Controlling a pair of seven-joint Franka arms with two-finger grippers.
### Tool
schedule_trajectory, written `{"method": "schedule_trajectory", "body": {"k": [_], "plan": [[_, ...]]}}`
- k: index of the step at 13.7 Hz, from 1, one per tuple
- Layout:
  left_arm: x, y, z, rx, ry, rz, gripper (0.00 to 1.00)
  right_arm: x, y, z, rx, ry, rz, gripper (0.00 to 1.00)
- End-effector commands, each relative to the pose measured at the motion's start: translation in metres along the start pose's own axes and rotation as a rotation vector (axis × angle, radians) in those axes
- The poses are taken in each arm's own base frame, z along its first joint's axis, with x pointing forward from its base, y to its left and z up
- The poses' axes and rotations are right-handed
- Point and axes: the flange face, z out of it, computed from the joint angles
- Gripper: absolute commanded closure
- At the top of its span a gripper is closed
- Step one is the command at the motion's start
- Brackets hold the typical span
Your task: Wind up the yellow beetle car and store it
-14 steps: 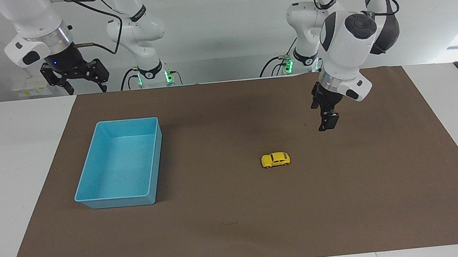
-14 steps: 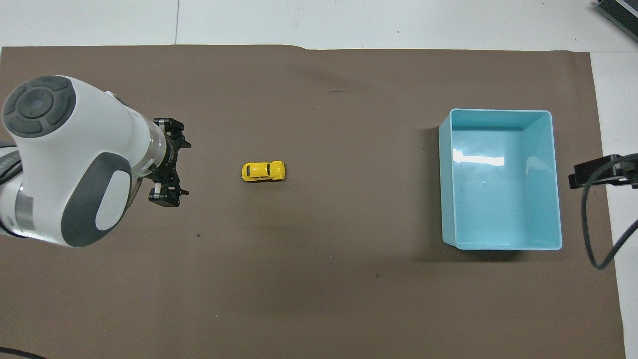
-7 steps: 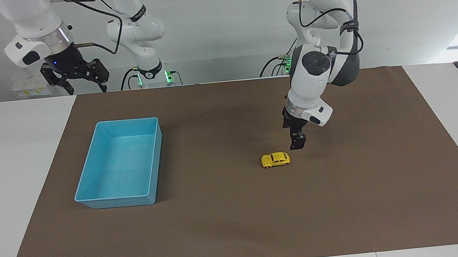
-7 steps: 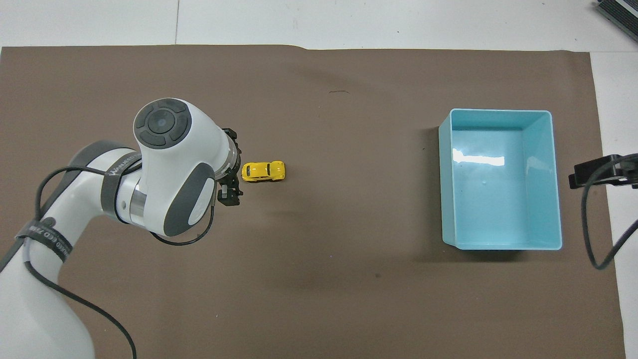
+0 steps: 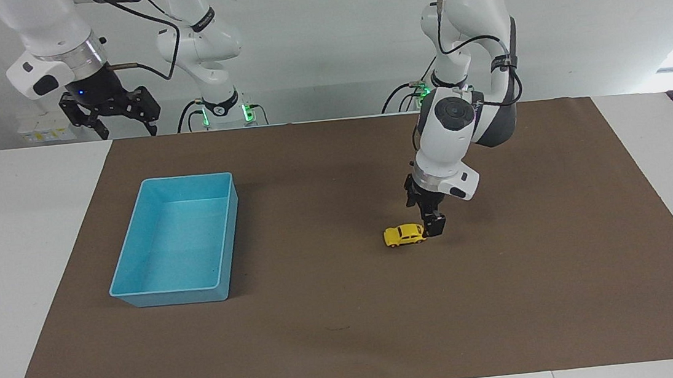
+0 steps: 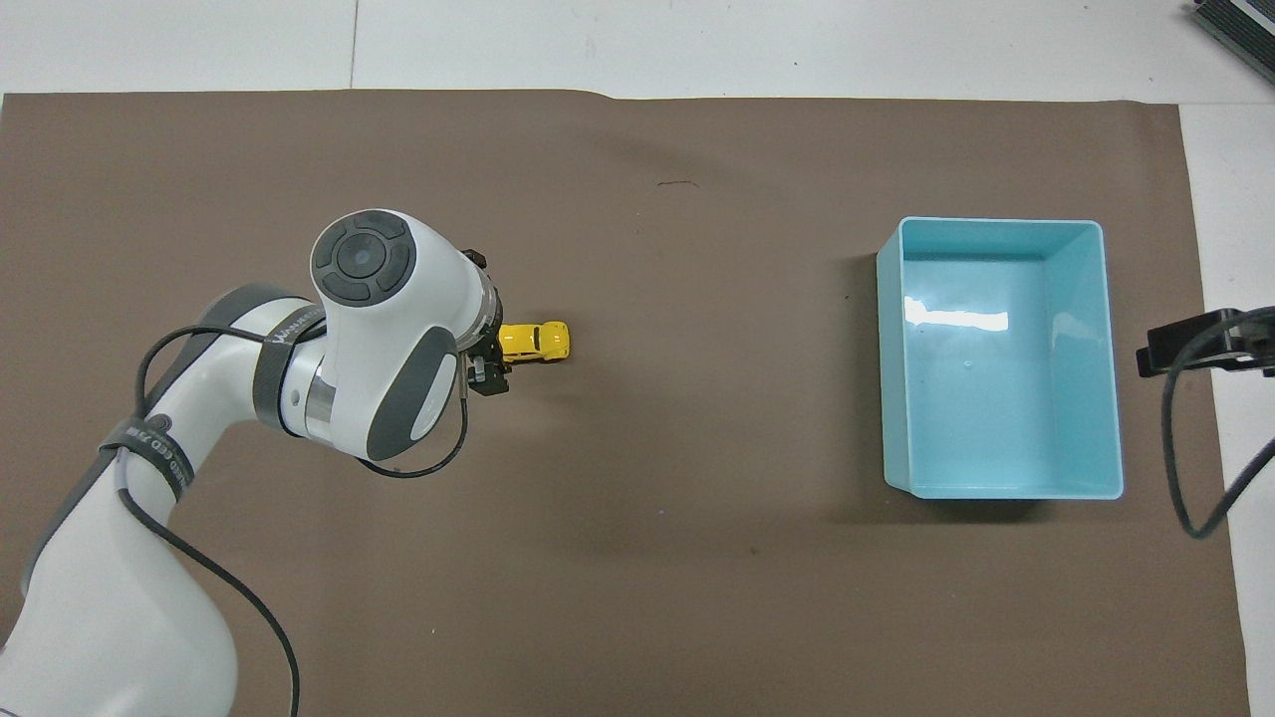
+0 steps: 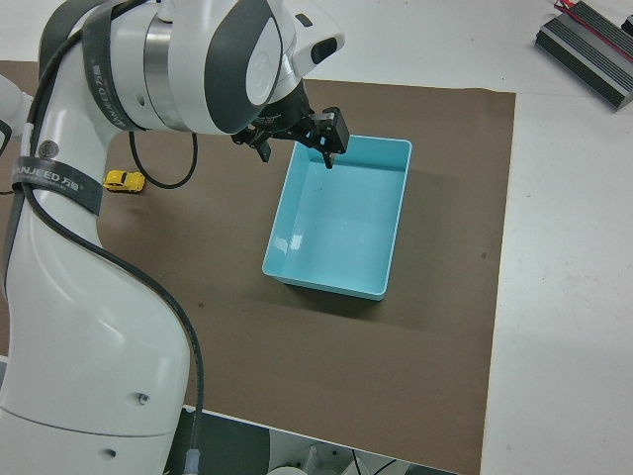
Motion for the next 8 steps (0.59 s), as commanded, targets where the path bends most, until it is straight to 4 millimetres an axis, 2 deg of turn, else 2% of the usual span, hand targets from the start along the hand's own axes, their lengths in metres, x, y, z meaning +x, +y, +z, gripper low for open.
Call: {"method": "schedule_trajectory", "body": {"k": [1,2,8], "plan": [[-0.0114,-0.0044,0.0368,0.011,0.009,-0.020,0.00,-0.0039,0.0016,-0.0035,0.014,-0.001,0.008,0.00],[-0.0131,-0.0051,0.0427,0.014,0.011,-0.024,0.00,-0.0037,0.0016,-0.0036,0.014,0.000,0.008,0.00],[-0.0164,-0.0103,0.0459,0.023,0.015,-0.014,0.00,-0.0037,0.0017,-0.0043,0.014,0.002,0.008,0.00]]}}
